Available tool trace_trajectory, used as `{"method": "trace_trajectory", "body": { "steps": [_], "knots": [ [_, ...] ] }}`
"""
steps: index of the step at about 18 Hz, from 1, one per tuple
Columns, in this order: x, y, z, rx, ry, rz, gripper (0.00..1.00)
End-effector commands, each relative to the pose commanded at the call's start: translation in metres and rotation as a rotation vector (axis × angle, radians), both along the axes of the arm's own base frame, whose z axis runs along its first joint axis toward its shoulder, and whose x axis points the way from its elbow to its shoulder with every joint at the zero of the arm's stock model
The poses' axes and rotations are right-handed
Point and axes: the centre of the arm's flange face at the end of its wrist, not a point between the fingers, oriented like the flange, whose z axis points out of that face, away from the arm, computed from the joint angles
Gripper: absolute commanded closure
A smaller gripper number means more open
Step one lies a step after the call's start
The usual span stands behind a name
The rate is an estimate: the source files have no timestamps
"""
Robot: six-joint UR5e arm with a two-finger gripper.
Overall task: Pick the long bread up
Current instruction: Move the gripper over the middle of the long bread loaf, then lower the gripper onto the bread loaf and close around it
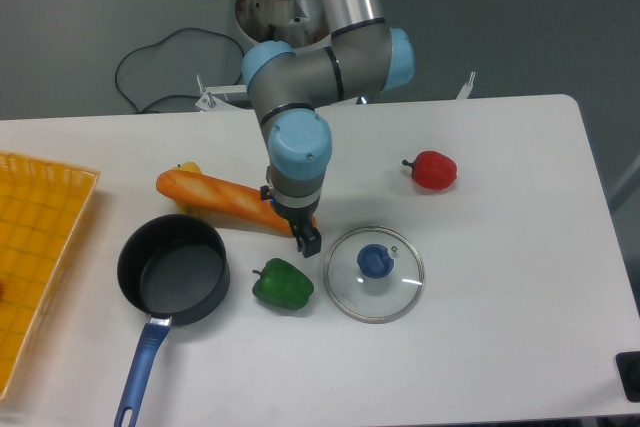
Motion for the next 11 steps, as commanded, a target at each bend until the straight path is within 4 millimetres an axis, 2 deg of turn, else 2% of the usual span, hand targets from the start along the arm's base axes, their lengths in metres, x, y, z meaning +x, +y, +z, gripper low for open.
{"method": "trace_trajectory", "body": {
  "steps": [5,11],
  "knots": [
    [0.017,0.004,0.000,-0.009,0.002,-0.019,0.00],
    [0.025,-0.005,-0.004,-0.028,0.005,-0.038,0.00]
  ]
}}
